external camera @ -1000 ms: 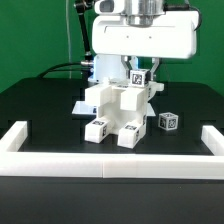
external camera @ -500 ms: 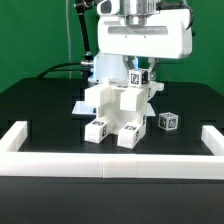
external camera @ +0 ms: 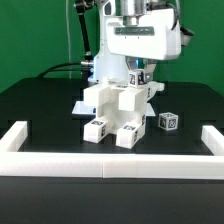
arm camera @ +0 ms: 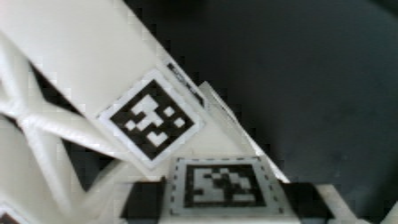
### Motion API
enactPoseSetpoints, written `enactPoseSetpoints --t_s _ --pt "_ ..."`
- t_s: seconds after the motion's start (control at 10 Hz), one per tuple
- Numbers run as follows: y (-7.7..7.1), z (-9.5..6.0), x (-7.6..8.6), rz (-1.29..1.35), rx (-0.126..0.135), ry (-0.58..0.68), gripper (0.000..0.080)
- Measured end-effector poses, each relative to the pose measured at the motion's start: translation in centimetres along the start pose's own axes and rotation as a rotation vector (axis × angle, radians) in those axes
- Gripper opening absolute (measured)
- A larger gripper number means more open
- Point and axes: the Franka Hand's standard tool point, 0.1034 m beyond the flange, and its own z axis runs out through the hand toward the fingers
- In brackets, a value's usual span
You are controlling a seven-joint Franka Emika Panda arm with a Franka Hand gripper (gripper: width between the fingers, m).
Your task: Assemble chair
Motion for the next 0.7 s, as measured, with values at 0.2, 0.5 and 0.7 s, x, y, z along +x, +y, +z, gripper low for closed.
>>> enactPoseSetpoints --t_s 0.2,0.5,0.7 --pt "-0.08 -0.01 -0.03 0.144 0.0 -0.001 0.0287" --pt "-0.12 0.0 -0.08 0.273 0.002 -0.003 0.0287" --pt "-0.11 0.01 -0.09 0.249 0.002 -0.003 0.0374"
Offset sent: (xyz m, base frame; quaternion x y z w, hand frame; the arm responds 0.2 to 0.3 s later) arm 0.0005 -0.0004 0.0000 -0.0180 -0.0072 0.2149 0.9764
